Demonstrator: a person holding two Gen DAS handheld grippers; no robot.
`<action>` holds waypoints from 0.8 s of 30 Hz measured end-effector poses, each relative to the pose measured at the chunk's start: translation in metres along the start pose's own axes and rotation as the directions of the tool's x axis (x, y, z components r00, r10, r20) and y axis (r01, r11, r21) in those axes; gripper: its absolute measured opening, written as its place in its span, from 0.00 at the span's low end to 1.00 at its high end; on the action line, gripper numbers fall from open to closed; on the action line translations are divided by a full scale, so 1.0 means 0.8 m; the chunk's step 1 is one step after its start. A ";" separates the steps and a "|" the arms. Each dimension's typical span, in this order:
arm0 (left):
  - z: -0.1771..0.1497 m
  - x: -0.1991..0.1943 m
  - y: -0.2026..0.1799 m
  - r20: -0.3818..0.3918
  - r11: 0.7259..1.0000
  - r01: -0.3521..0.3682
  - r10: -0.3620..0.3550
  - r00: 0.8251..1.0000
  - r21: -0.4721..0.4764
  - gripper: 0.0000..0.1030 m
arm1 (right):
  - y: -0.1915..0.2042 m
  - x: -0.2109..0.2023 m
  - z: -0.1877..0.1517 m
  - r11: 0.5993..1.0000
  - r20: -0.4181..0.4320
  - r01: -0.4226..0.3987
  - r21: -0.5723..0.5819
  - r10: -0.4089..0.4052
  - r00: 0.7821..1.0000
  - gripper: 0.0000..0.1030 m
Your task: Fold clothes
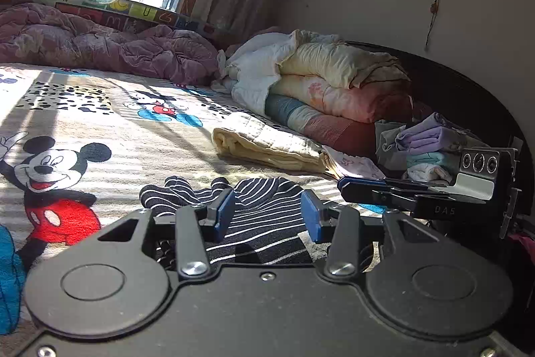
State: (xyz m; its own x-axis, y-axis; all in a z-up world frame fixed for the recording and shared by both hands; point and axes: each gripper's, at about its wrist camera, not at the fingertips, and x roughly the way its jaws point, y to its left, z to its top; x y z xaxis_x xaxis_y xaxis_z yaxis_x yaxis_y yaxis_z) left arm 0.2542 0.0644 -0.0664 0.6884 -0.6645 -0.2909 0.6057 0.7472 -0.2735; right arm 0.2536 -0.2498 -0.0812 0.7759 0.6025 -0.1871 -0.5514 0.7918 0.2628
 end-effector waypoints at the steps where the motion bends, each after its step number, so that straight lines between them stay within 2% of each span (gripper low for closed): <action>1: -0.004 0.008 -0.003 -0.034 1.000 -0.005 0.006 0.999 0.024 0.41 | 0.010 0.000 -0.002 0.999 -0.018 -0.014 -0.038 0.014 1.000 0.30; 3: -0.020 0.035 -0.008 -0.134 0.992 -0.066 0.080 0.988 0.109 0.43 | 0.025 0.011 -0.011 0.994 -0.089 -0.010 -0.110 0.001 0.996 0.29; 4: -0.028 0.049 -0.010 -0.179 0.983 -0.099 0.127 0.976 0.157 0.44 | 0.029 0.021 -0.017 0.991 -0.143 0.009 -0.133 -0.028 0.989 0.28; 6: -0.039 0.065 -0.007 -0.199 0.977 -0.103 0.139 0.970 0.185 0.46 | 0.023 0.045 -0.032 0.988 -0.267 0.037 -0.148 -0.076 0.961 0.28; 7: -0.044 0.073 -0.005 -0.208 0.975 -0.104 0.145 0.967 0.198 0.47 | 0.023 0.048 -0.035 0.988 -0.285 0.040 -0.151 -0.082 0.955 0.28; 11: -0.044 0.064 0.001 -0.201 0.979 -0.078 0.116 0.973 0.187 0.46 | 0.028 0.047 -0.033 0.984 -0.272 0.045 -0.172 -0.092 0.958 0.28; 14: -0.029 0.039 -0.002 -0.136 0.986 -0.034 0.057 0.989 0.164 0.44 | 0.039 0.033 -0.027 0.985 -0.209 0.016 -0.175 -0.053 0.977 0.29; 15: -0.029 0.039 -0.002 -0.160 0.982 -0.047 0.076 0.984 0.183 0.45 | 0.045 0.026 -0.024 0.981 -0.174 0.000 -0.195 -0.035 0.984 0.29; 18: -0.046 0.055 -0.001 -0.239 0.964 -0.087 0.149 0.960 0.250 0.49 | 0.044 0.043 -0.032 0.975 -0.271 0.018 -0.220 -0.079 0.959 0.32; 20: -0.033 0.050 0.002 -0.236 0.976 -0.078 0.126 0.964 0.205 0.47 | 0.037 0.049 -0.037 0.981 -0.289 0.008 -0.194 -0.065 0.955 0.31; 21: -0.022 0.045 0.004 -0.198 0.978 -0.071 0.110 0.974 0.196 0.45 | 0.037 0.048 -0.030 0.982 -0.279 -0.002 -0.188 -0.051 0.959 0.31; 22: -0.011 0.039 0.006 -0.159 0.980 -0.063 0.094 0.983 0.188 0.45 | 0.039 0.046 -0.023 0.980 -0.257 -0.010 -0.196 -0.042 0.965 0.30; 24: 0.009 0.049 0.010 -0.144 0.986 -0.058 0.081 0.986 0.158 0.41 | 0.040 0.041 -0.014 0.977 -0.197 -0.010 -0.212 -0.033 0.980 0.31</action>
State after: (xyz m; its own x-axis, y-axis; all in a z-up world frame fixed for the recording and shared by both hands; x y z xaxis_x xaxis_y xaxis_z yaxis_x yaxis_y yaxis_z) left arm 0.2886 0.0443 -0.0732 0.6708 -0.5964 -0.4409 0.6199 0.7772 -0.1081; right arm 0.2580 -0.2031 -0.0894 0.7177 0.5844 -0.3786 -0.6117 0.7890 0.0584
